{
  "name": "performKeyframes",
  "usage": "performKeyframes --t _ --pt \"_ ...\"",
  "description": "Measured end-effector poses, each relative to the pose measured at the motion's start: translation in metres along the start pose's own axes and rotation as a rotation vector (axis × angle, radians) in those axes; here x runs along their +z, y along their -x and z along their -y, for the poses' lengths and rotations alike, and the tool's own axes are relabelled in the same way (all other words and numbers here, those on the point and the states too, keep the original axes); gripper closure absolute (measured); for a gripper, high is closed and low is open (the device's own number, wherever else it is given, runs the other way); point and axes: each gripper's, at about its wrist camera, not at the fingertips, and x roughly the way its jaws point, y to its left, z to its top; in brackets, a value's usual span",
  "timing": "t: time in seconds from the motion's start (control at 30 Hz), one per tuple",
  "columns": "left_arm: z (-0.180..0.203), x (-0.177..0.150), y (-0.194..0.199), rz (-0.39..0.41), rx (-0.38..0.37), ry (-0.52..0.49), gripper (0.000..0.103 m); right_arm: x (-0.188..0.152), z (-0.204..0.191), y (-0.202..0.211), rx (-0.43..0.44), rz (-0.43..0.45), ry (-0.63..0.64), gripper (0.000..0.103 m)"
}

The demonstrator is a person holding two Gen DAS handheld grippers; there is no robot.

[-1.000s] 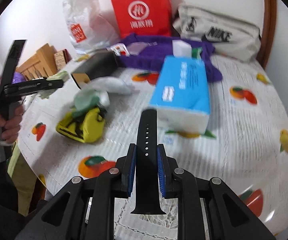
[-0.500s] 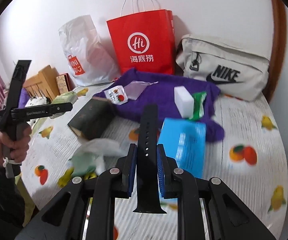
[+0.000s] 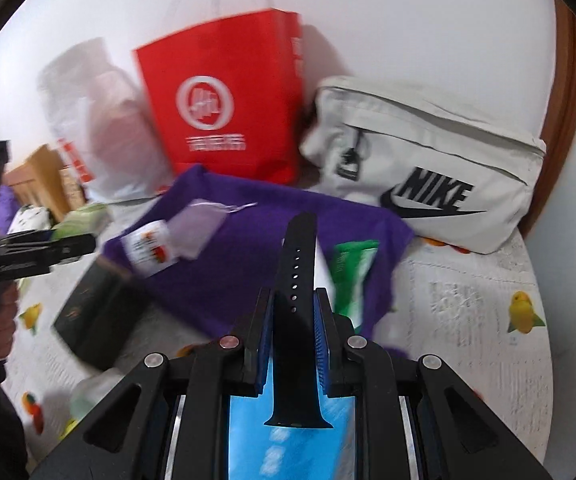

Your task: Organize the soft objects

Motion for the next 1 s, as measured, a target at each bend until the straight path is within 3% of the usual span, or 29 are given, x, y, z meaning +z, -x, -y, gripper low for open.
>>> performKeyframes --t 0.33,0.6,1.0 --pt "0.011 0.031 -0.051 -0.053 -0.004 -0.036 0.042 0.023 0.041 -0.063 -0.071 -0.081 -0.038 0.084" --pt "0.015 0.049 -0.096 -0.135 -0.021 -0.041 0.042 0.026 0.046 -0.098 -0.007 -0.143 -0.055 0.084" --pt "0.015 0.054 -0.115 -0.187 -0.032 -0.037 0.040 0.023 0.047 -0.112 0.030 -0.172 -0.066 0.083"
